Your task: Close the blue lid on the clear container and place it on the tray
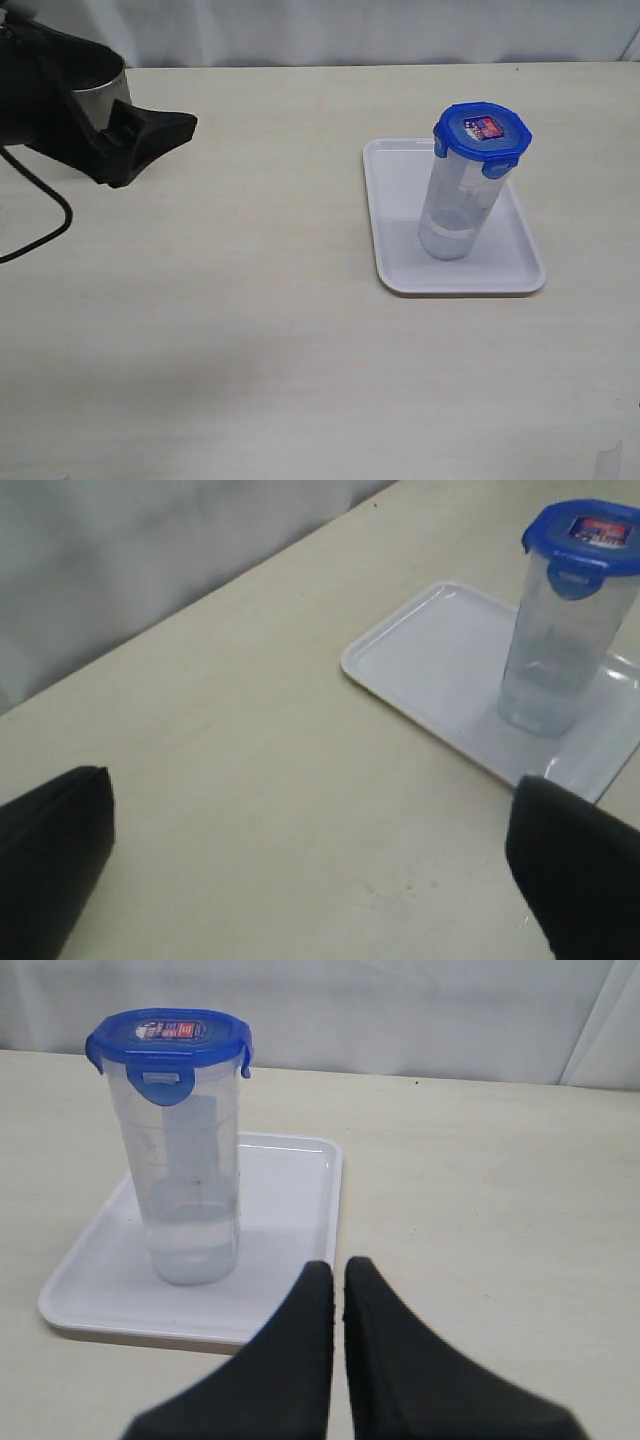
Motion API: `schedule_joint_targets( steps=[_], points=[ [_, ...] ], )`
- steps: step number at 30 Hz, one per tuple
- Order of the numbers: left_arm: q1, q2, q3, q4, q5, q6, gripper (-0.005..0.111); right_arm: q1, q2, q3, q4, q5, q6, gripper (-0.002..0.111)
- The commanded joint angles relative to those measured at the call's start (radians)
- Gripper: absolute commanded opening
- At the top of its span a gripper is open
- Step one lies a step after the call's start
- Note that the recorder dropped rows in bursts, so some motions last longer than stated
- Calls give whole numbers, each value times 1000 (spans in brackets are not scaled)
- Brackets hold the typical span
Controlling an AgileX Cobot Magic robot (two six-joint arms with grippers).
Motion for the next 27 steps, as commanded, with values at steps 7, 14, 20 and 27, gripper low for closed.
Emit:
schedule_joint_targets(
  steps=[7, 14, 20, 27],
  points=[
    [4, -296, 60, -4, -30, -48, 105, -4, -6, 2, -1, 1, 0, 4],
    [4, -469, 60, -4, -115, -98, 105, -4, -6, 2, -1, 1, 0, 4],
    [4, -602, 60, -4, -175, -154, 105, -4, -6, 2, -1, 1, 0, 4],
    [4, -716, 60, -4, -242, -171, 105, -4, -6, 2, -1, 1, 0, 4]
  ],
)
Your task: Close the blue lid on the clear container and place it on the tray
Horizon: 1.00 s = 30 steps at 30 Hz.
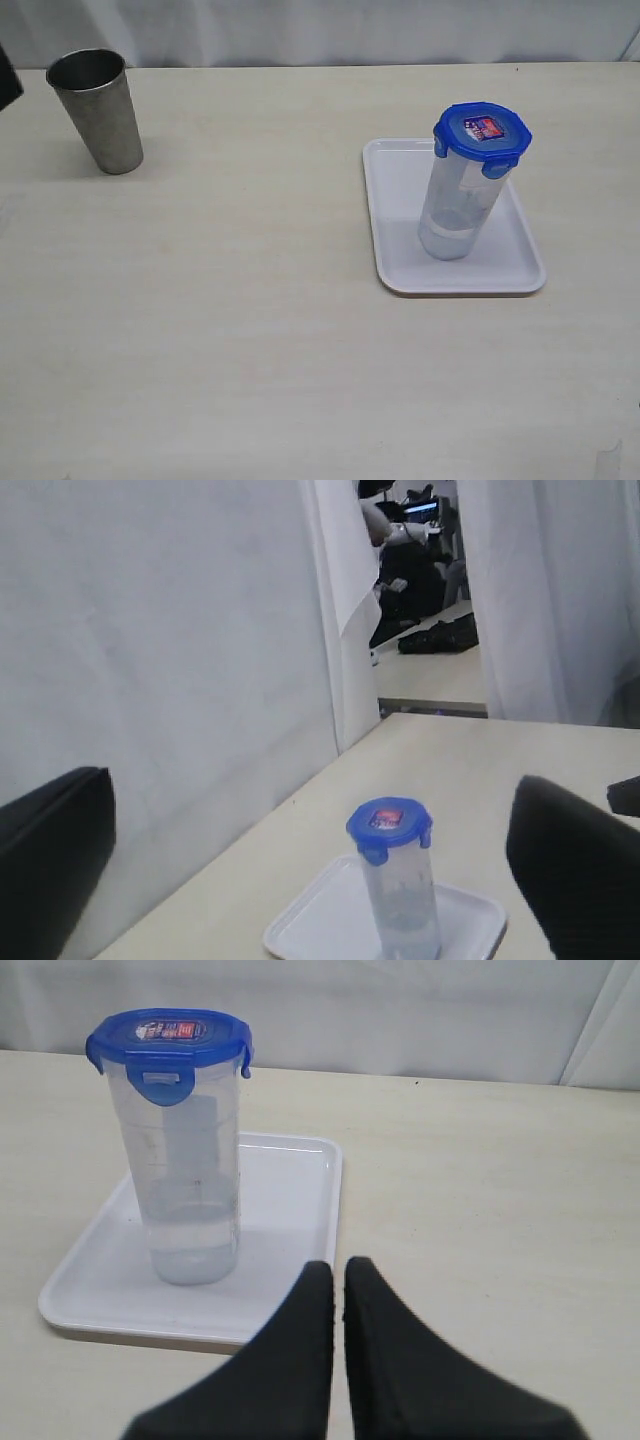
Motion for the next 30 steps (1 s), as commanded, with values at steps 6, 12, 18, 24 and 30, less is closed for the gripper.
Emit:
schedule_joint_targets(
  steps=[6, 12, 18, 24, 30],
  points=[
    [4, -142, 3, -4, -31, -32, 105, -4, -6, 2, -1, 1, 0, 4],
    [4, -225, 3, -4, -35, -32, 105, -4, -6, 2, -1, 1, 0, 4],
    [4, -302, 3, -4, -44, -32, 105, -4, -6, 2, -1, 1, 0, 4],
    [4, -314, 1, -4, -47, -28, 105, -4, -6, 2, -1, 1, 0, 4],
    [4, -314, 1, -4, -49, -28, 105, -4, -6, 2, -1, 1, 0, 4]
  ],
)
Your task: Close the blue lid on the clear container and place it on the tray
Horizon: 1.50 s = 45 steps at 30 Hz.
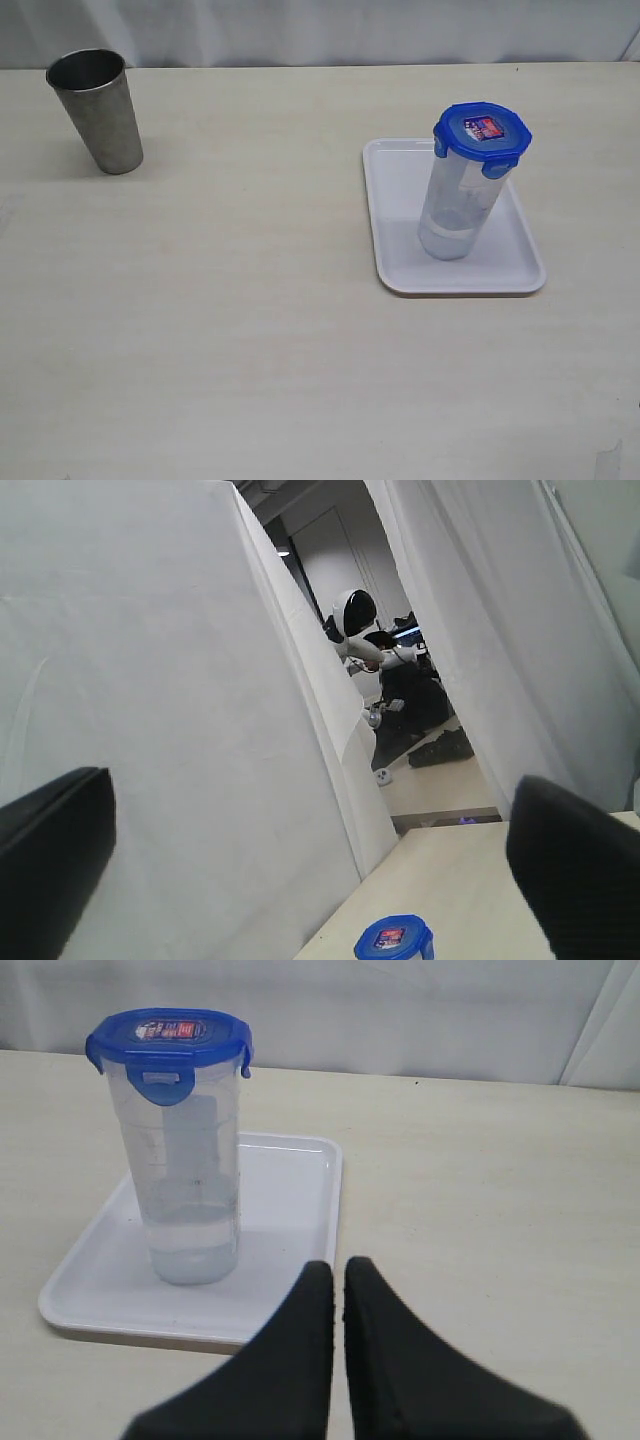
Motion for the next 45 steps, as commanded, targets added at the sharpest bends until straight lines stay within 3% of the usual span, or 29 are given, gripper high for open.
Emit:
schedule_joint_targets(
  steps=[1, 14, 23, 33, 41, 45],
  points=[
    [4, -5, 1, -4, -6, -6, 105, -4, -6, 2, -1, 1, 0, 4],
    [4, -5, 1, -4, -6, -6, 105, -4, -6, 2, -1, 1, 0, 4],
    [4, -5, 1, -11, 11, 95, 105, -4, -6, 2, -1, 1, 0, 4],
    [4, -9, 3, -567, 227, 143, 105, -4, -6, 2, -1, 1, 0, 4],
    [4, -83, 128, -1171, 304, 706, 105, -4, -6, 2, -1, 1, 0, 4],
    [4, -127, 165, -1414, 435, 956, 105, -4, -6, 2, -1, 1, 0, 4]
  ],
)
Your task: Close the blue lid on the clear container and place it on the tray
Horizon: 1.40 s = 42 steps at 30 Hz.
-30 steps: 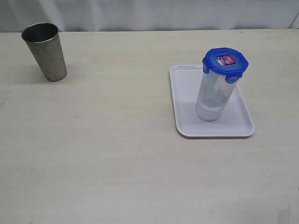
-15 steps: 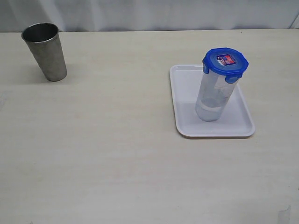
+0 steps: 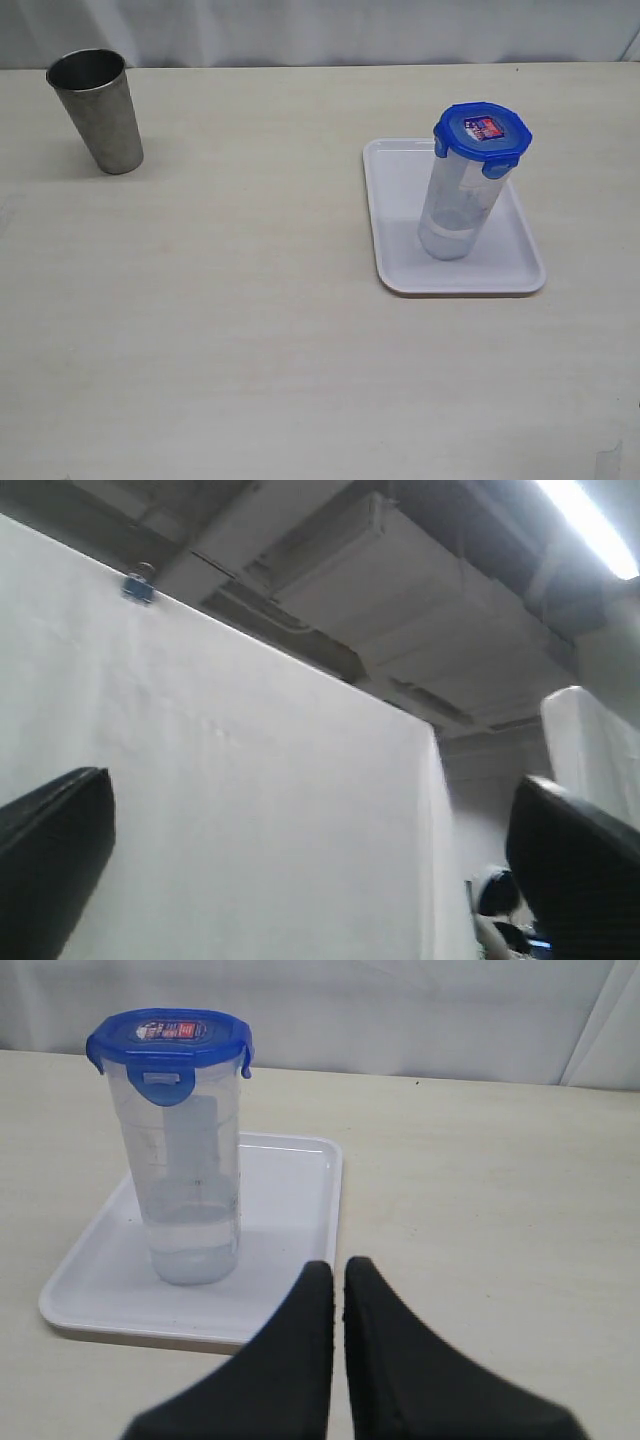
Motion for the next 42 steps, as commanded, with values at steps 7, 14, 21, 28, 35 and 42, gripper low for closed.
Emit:
schedule_joint_targets(
  steps=[7, 14, 21, 28, 35, 42],
  points=[
    [4, -76, 32, -475, 396, 704, 105, -4, -6, 2, -1, 1, 0, 4],
    [4, -134, 32, -473, 551, 838, 105, -4, -6, 2, -1, 1, 0, 4],
    [32, -142, 32, -473, 610, 850, 105, -4, -6, 2, -1, 1, 0, 4],
    [167, -142, 32, -506, 654, 850, 105, -4, -6, 2, -1, 1, 0, 4],
    [200, -142, 203, -495, 572, 850, 105, -4, -6, 2, -1, 1, 0, 4],
    [200, -142, 464, -430, 388, 850, 105, -4, -6, 2, -1, 1, 0, 4]
  ],
)
